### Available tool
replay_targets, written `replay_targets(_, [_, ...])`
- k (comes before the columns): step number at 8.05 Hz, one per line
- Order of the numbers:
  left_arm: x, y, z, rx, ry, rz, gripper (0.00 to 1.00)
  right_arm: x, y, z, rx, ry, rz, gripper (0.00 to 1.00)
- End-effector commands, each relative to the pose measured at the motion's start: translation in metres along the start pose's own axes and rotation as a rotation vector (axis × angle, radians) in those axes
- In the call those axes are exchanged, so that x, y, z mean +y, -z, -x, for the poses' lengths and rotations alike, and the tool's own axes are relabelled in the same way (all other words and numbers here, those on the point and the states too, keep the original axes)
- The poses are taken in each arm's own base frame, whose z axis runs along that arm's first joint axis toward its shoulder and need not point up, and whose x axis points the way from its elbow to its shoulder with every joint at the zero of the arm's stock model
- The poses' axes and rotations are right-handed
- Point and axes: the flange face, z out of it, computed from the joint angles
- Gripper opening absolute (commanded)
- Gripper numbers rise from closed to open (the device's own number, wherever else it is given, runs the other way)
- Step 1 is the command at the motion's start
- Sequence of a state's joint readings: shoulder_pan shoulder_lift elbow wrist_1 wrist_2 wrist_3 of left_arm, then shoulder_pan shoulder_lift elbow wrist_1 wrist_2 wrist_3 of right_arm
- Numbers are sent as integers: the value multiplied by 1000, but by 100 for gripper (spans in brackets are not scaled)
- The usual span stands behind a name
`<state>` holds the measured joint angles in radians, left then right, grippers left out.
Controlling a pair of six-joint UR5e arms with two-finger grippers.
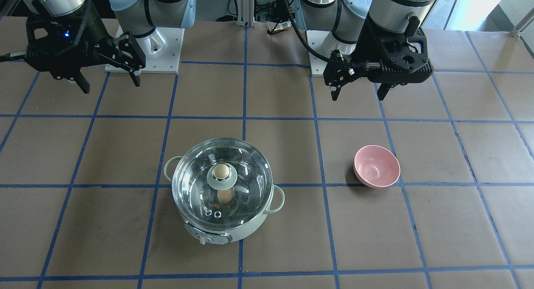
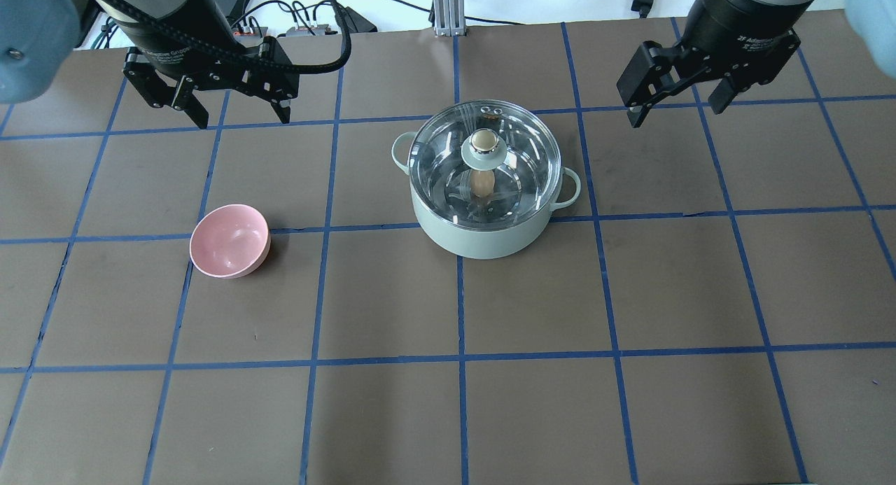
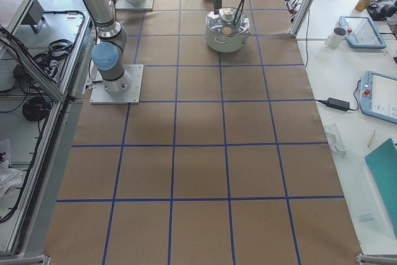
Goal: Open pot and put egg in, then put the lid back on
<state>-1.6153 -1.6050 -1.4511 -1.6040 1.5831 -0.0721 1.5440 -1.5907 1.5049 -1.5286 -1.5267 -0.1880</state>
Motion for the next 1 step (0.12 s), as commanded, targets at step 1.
replay_targets(1, [0, -1, 0, 0, 0, 2, 100, 0, 0, 0, 0, 0, -1, 100])
